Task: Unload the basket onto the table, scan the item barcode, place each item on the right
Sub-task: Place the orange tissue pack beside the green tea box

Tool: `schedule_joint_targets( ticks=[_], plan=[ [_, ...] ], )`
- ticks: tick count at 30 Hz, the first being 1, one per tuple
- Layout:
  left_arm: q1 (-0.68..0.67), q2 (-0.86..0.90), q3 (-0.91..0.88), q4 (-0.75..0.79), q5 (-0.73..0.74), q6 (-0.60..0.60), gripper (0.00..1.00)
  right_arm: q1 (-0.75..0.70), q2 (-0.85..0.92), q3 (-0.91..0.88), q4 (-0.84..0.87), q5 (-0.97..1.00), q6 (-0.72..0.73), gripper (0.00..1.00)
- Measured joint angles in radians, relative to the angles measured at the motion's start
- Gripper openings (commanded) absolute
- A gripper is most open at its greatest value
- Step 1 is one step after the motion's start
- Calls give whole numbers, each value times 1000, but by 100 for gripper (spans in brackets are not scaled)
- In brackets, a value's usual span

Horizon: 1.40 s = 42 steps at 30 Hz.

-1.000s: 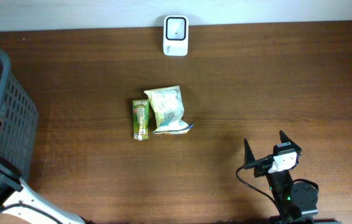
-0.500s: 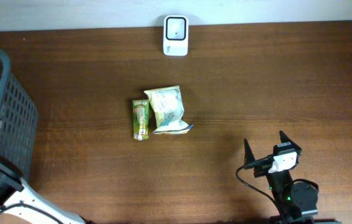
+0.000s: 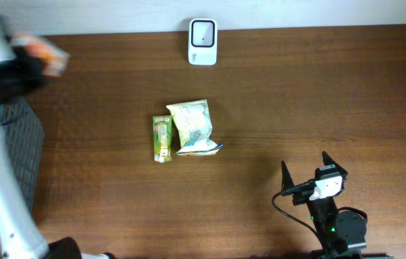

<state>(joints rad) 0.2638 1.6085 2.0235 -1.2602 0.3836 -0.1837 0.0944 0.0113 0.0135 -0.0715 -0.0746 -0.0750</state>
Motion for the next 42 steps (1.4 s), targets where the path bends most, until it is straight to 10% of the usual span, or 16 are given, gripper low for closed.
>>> schedule_joint_targets(
  ticks=[5,16,19,21,25,34,42],
  plan=[
    [-395,103,-305,18,-275,7,0,0,0,0,0,0,0,99],
    [-428,275,-822,528,-446,35,3,0,0,0,0,0,0,99],
    [-443,274,-829,585,-393,147,37,0,0,0,0,0,0,99],
    [-497,274,-829,594,-364,212,99,0,0,0,0,0,0,99],
    [-578,285,-812,537,-349,252,99,0,0,0,0,0,0,99],
    [-278,207,-17,150,-394,66,99,0,0,0,0,0,0,99],
    [206,50,63,40,-486,-219,99,0,0,0,0,0,0,99]
  ],
)
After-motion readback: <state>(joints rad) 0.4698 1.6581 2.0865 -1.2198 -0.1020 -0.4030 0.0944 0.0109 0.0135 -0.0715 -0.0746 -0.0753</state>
